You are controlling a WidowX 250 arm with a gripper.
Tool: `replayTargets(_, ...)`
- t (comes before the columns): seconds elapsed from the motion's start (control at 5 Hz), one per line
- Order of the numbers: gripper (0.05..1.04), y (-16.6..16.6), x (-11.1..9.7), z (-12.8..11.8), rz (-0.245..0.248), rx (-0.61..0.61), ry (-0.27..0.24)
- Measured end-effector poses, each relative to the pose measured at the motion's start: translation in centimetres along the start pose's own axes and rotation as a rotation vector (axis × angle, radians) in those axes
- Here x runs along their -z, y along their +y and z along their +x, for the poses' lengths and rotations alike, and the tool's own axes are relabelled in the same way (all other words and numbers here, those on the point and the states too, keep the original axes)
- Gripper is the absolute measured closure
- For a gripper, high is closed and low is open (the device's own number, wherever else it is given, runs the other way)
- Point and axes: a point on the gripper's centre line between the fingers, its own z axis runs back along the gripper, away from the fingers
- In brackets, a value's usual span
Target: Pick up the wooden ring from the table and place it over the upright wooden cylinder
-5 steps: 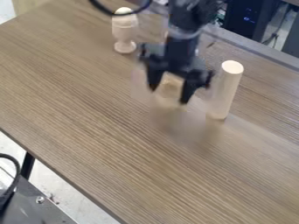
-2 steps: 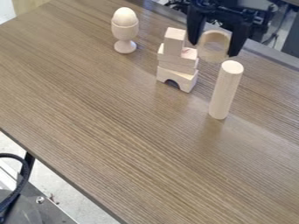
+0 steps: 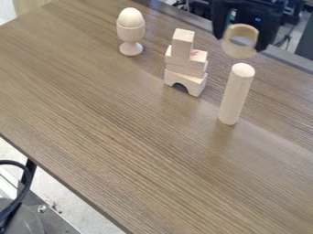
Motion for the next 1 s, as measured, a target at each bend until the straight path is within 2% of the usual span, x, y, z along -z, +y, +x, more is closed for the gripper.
replayTargets(0.4,0.358,-1.8,2.2,1.9,0.019,0.066,0.101)
replayTargets(0.6,0.358,-2.0,2.5,1.8,0.024,0.076,0.118)
replayTargets(1.0,0.358,-2.0,2.5,1.9,0.026,0.081,0.112)
